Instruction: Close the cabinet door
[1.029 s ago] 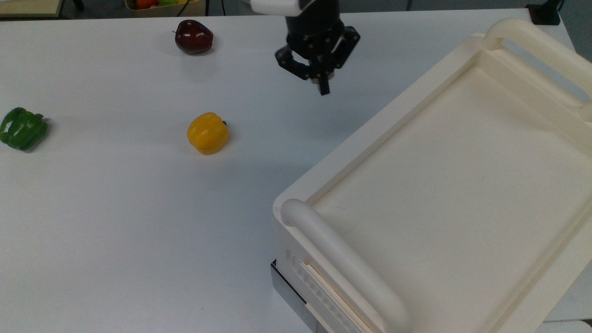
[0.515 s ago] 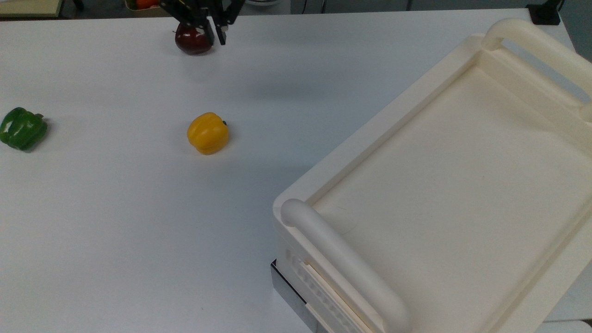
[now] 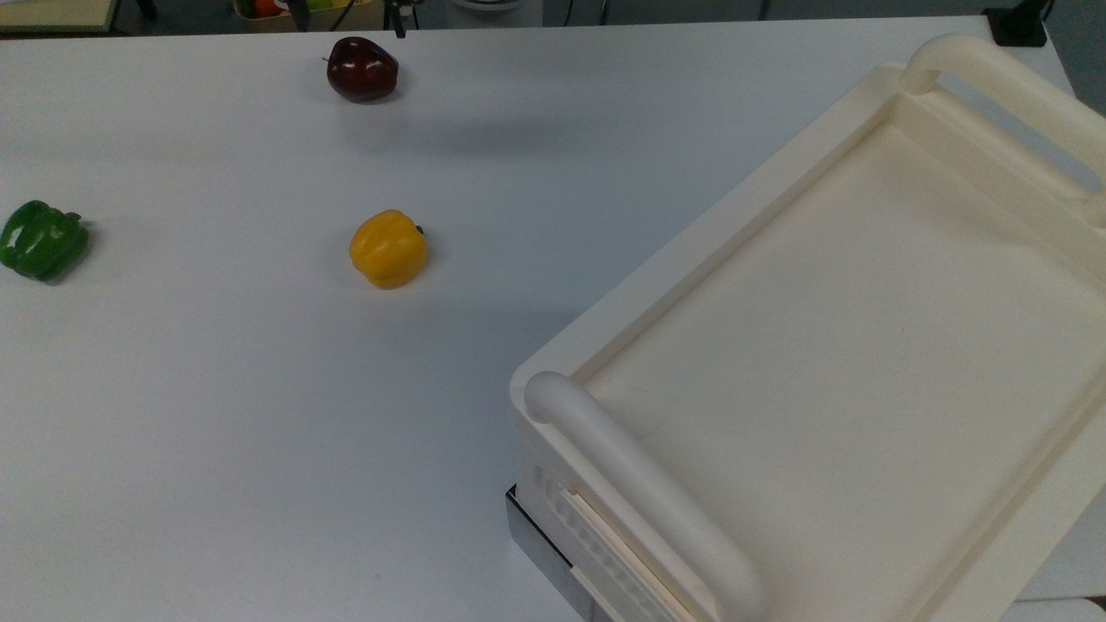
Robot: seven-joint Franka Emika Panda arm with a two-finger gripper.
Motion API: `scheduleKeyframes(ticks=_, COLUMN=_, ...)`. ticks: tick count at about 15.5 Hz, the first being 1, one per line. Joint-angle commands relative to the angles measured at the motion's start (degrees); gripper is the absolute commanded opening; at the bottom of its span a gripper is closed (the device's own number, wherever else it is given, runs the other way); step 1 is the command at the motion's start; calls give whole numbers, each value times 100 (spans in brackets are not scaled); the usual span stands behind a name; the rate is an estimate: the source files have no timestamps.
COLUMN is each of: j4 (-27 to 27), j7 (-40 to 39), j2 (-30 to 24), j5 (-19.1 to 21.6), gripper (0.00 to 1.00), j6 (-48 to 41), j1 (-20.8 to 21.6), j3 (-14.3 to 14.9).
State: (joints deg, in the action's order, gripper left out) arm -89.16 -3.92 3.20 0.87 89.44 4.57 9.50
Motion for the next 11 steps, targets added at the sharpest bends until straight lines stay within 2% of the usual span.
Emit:
scheduleKeyframes(ticks=1, j4=-154, j7=76, j2=-136, j5=-131, gripper=100, j6=-182, j1=17, j3=-53)
scheduleKeyframes(ticks=11, j4=-49, j7=137, j2=-136, j5=-122, gripper=100, j6=-164, j1=-18, j3=0)
